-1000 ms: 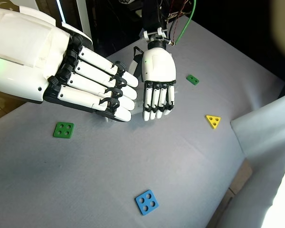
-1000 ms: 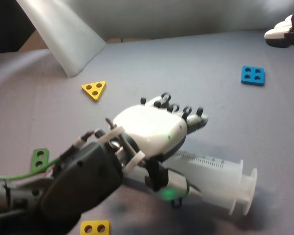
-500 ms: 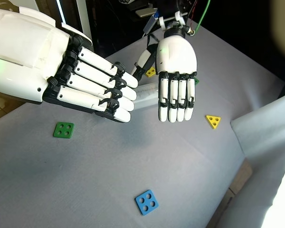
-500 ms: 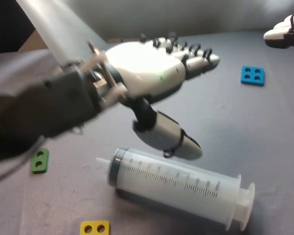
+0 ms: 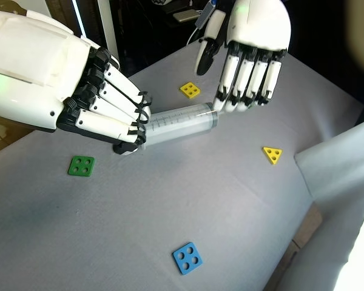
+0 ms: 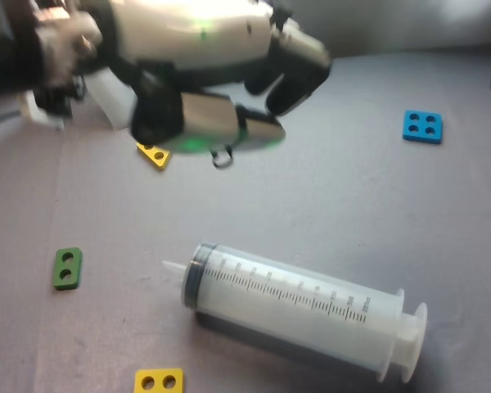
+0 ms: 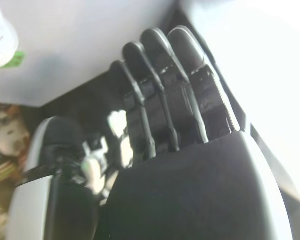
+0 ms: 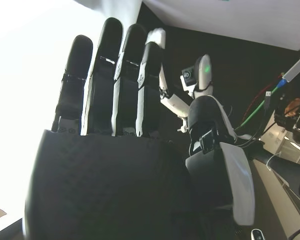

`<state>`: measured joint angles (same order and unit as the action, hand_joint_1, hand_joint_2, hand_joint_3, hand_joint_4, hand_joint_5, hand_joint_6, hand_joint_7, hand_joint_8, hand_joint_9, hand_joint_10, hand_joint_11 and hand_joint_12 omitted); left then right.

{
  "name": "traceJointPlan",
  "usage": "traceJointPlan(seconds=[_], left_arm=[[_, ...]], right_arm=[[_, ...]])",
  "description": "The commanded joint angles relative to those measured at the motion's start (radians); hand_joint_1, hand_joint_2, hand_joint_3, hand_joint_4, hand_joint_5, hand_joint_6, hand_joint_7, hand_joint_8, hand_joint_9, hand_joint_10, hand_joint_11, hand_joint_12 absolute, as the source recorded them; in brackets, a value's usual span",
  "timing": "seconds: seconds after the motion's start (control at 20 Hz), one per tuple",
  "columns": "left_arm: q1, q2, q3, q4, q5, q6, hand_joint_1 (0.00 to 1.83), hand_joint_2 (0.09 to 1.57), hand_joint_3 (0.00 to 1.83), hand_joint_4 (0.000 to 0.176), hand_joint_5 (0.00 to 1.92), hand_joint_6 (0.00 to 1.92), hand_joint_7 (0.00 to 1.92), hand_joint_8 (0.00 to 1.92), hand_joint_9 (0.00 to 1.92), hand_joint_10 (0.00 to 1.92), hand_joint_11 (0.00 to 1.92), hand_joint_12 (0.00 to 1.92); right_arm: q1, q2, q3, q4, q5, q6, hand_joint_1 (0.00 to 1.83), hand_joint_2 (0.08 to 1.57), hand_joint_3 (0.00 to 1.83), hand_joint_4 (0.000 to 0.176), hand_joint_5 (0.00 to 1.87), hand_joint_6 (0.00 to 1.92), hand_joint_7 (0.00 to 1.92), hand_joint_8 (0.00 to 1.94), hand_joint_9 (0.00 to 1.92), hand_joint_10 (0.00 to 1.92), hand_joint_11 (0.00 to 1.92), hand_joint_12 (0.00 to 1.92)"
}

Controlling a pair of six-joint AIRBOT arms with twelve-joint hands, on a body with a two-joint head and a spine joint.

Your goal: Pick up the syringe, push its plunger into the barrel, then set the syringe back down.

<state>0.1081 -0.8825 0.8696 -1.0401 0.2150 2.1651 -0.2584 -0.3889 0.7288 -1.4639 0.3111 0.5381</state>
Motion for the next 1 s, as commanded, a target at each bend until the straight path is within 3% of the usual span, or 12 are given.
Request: traceJointPlan(seconds=[0.0, 0.05, 0.1, 0.15, 0.2, 0.3, 0.4, 0.7, 0.95], left_arm=[[-0.023, 0.014, -0.004, -0.087, 0.020, 0.088, 0.27, 1.55, 0.02, 0.000, 0.45, 1.92, 0.49, 1.92, 0.56, 1.92, 0.59, 1.92], [-0.030, 0.025, -0.005, -0.186, 0.056, 0.193, 0.17, 1.57, 0.06, 0.000, 0.49, 1.92, 0.51, 1.92, 0.59, 1.92, 0.64, 1.92], [-0.033, 0.035, -0.002, -0.298, 0.104, 0.314, 0.17, 1.57, 0.06, 0.000, 0.49, 1.92, 0.51, 1.92, 0.59, 1.92, 0.64, 1.92], [-0.034, 0.047, 0.003, -0.403, 0.169, 0.428, 0.16, 1.57, 0.11, 0.000, 0.68, 1.92, 0.71, 1.92, 0.75, 1.92, 0.83, 1.92], [-0.036, 0.057, 0.004, -0.438, 0.211, 0.474, 0.14, 1.57, 0.11, 0.000, 0.87, 1.92, 0.91, 1.92, 0.88, 1.92, 0.95, 1.92], [-0.037, 0.073, -0.004, -0.474, 0.235, 0.523, 0.12, 1.57, 0.13, 0.000, 1.00, 1.92, 1.07, 1.92, 1.01, 1.92, 1.03, 1.92], [-0.047, 0.077, -0.005, -0.496, 0.244, 0.554, 0.30, 1.57, 0.07, 0.000, 0.98, 1.92, 1.06, 1.92, 1.00, 1.92, 1.01, 1.92], [-0.045, 0.077, -0.001, -0.499, 0.251, 0.561, 0.46, 1.57, 0.07, 0.000, 0.91, 1.92, 0.99, 1.92, 1.00, 1.92, 1.04, 1.92], [-0.046, 0.077, -0.015, -0.514, 0.225, 0.561, 0.38, 1.57, 0.10, 0.000, 0.88, 1.92, 0.98, 1.92, 0.97, 1.92, 1.00, 1.92]], right_arm=[[0.015, 0.001, -0.003, 0.034, 0.015, 0.000, 0.03, 1.48, 0.01, 0.000, 0.51, 1.70, 0.58, 1.90, 0.54, 1.91, 0.44, 1.92], [0.015, 0.001, -0.004, 0.034, 0.015, 0.000, 0.06, 1.49, 0.00, 0.000, 0.46, 1.86, 0.58, 1.93, 0.58, 1.92, 0.51, 1.92], [0.015, 0.001, -0.005, 0.034, 0.015, 0.000, 0.06, 1.49, 0.00, 0.000, 0.46, 1.86, 0.58, 1.93, 0.58, 1.92, 0.51, 1.92], [0.016, 0.001, -0.006, 0.034, 0.015, 0.000, 0.13, 1.52, 0.01, 0.000, 0.69, 1.91, 0.71, 1.94, 0.78, 1.92, 0.78, 1.92], [0.016, 0.001, -0.007, 0.034, 0.015, 0.000, 0.17, 1.55, 0.02, 0.000, 0.86, 1.92, 0.87, 1.94, 0.91, 1.92, 0.92, 1.92], [0.016, 0.002, -0.010, 0.034, 0.015, 0.000, 0.50, 1.55, 0.00, 0.000, 1.02, 1.92, 1.02, 1.94, 0.97, 1.92, 1.00, 1.92], [0.017, 0.001, -0.010, 0.034, 0.015, -0.001, 0.53, 1.55, 0.00, 0.000, 1.02, 1.92, 1.04, 1.94, 0.98, 1.92, 1.01, 1.92], [0.018, 0.002, -0.013, 0.034, 0.015, -0.001, 0.40, 1.56, 0.00, 0.000, 0.97, 1.92, 1.01, 1.94, 0.96, 1.92, 0.96, 1.92], [0.018, 0.001, -0.014, 0.034, 0.015, -0.001, 0.42, 1.57, 0.00, 0.000, 0.95, 1.92, 0.99, 1.94, 0.95, 1.92, 0.99, 1.92]])
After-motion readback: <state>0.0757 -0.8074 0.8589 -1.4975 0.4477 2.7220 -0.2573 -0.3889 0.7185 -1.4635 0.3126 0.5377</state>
